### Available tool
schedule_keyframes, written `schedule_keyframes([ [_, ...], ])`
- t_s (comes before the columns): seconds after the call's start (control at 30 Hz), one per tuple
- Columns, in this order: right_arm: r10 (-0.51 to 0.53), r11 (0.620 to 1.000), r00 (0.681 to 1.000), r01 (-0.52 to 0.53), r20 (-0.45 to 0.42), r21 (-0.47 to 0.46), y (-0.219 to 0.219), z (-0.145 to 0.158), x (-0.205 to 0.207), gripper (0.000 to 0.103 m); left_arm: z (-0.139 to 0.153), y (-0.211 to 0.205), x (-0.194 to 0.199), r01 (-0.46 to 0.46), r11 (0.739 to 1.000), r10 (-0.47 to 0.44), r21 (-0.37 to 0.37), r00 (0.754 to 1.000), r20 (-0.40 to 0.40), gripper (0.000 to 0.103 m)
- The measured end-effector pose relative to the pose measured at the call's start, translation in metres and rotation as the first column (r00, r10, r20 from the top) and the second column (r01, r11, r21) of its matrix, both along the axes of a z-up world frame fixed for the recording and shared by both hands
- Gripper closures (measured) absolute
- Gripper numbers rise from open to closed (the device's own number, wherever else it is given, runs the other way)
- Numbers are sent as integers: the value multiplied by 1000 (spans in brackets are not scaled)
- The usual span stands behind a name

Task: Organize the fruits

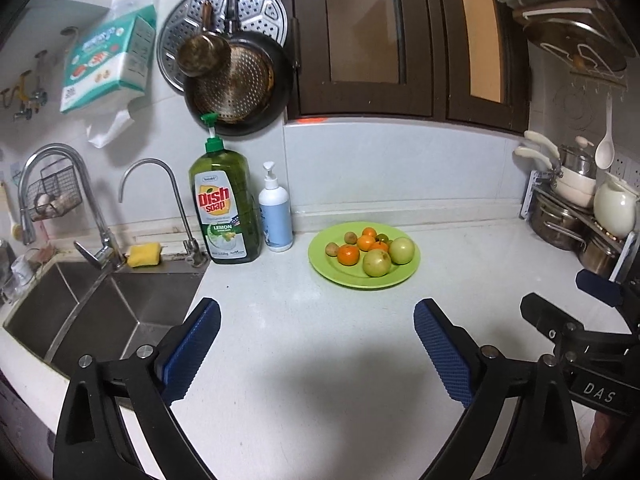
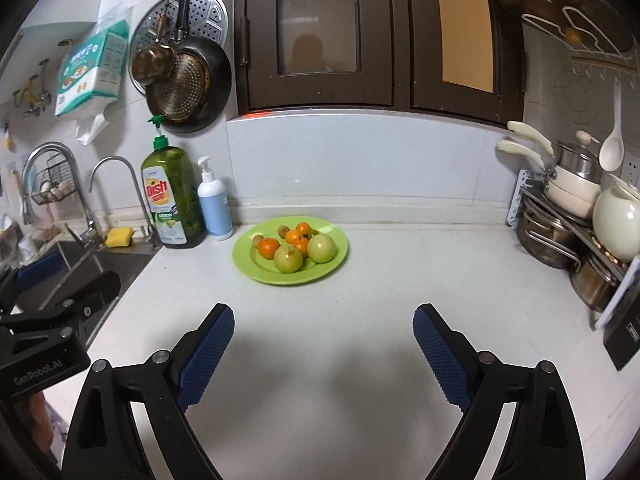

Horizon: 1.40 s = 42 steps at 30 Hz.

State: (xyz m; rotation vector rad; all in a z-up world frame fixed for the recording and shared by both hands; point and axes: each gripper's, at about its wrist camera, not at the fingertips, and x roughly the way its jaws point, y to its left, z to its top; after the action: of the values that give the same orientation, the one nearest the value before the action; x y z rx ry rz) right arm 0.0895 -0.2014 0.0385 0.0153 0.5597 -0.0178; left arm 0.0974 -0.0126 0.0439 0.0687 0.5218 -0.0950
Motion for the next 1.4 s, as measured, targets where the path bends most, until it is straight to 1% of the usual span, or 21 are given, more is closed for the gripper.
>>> schedule_keyframes([
  [0.13, 10, 1000, 1000, -10, -5, 0, -4, 1, -19, 11, 4, 0, -24, -16, 1000, 16, 0, 1000, 27, 0],
  [0.3, 11, 1000, 1000, -11, 2, 3, -7, 2, -35, 11, 7, 0, -41, -22, 1000, 22, 0, 999, 30, 0],
  [0.4, 10, 1000, 1000, -10, 9, -1, -8, 4, -43, 11, 10, -1, -50, -50, 998, 49, 25, 998, 46, 0],
  [0.57, 19, 1000, 1000, -19, 21, 3, -11, 9, -51, 11, 13, -1, -57, -42, 999, 41, 15, 999, 33, 0],
  [0.83, 20, 1000, 999, -20, 36, 3, -12, 12, -62, 11, 17, -5, -67, -50, 998, 49, 26, 997, 54, 0],
  [1.0, 20, 1000, 999, -21, 36, 3, -14, 12, -64, 11, 18, -6, -72, -40, 999, 39, 25, 998, 55, 0],
  [1.4, 25, 1000, 999, -25, 29, -3, -18, 9, -70, 11, 15, -9, -80, -58, 998, 56, 31, 997, 46, 0],
])
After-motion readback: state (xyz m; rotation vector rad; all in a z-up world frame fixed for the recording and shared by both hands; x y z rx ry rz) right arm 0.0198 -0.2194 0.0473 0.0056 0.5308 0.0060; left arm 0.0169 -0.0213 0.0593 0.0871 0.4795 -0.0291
